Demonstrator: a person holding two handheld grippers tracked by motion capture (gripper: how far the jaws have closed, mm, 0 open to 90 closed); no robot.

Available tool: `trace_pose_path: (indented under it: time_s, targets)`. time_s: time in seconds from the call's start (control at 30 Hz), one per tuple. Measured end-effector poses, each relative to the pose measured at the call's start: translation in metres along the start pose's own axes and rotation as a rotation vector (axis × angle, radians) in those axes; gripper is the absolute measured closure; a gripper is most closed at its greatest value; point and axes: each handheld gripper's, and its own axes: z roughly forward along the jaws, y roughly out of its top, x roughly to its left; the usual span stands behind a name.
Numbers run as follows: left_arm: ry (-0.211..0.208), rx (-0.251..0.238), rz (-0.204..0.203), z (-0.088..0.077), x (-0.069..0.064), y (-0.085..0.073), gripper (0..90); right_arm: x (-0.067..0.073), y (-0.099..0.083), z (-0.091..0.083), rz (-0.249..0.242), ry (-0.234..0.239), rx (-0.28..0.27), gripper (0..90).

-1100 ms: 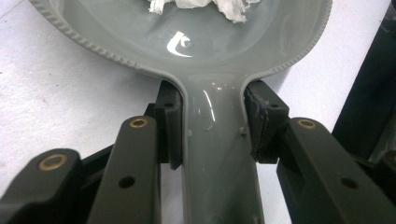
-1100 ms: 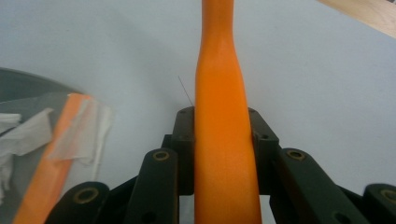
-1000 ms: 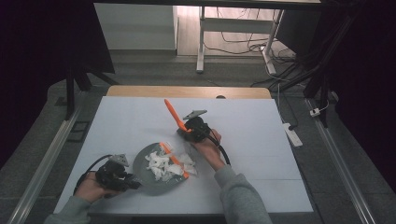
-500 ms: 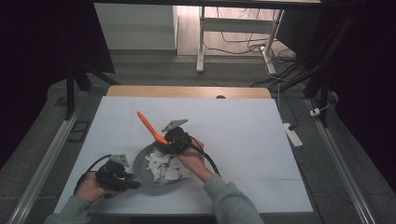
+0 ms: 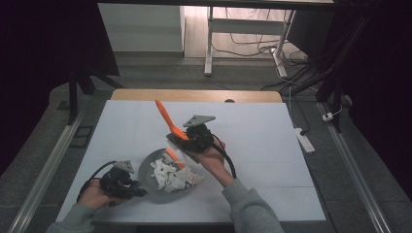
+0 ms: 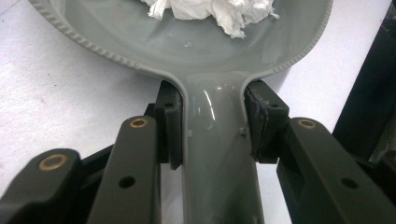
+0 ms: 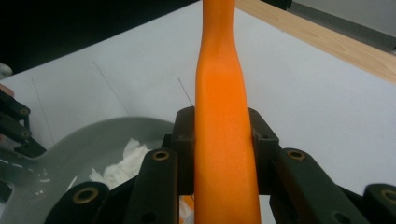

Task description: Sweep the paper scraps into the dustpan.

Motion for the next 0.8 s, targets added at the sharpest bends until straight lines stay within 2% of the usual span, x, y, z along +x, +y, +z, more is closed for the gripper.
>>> trace_pose_path:
  time_s: [0.1,0.2,0.3,0.47,0.57,0.73,0.8]
  targets:
    - [0.002,0.003,0.001,0.0,0.0,0.0,61.2,-0.006,-0.006,0.004,-0.016,-0.042,0.023,70.3]
    - [0.001,0.001,0.001,0.0,0.0,0.0,61.2,-0.021,-0.013,0.014,0.028,-0.074,0.056,70.3]
    - [-0.001,0.0,0.001,0.0,0.0,0.0,61.2,-0.032,-0.019,0.027,0.031,-0.131,0.099,70.3]
    - [-0.002,-0.003,0.001,0.0,0.0,0.0,61.2,-0.043,-0.027,0.045,0.065,-0.162,0.144,70.3]
    - [-0.004,-0.001,0.002,0.0,0.001,0.0,61.2,-0.037,-0.026,0.048,0.063,-0.148,0.138,70.3]
    - [-0.001,-0.001,0.0,0.0,0.0,0.0,61.2,-0.013,-0.024,0.054,0.018,-0.103,0.156,70.3]
    - [0.0,0.0,0.002,0.0,0.0,0.0,61.2,-0.004,-0.024,0.054,0.028,-0.054,0.149,70.3]
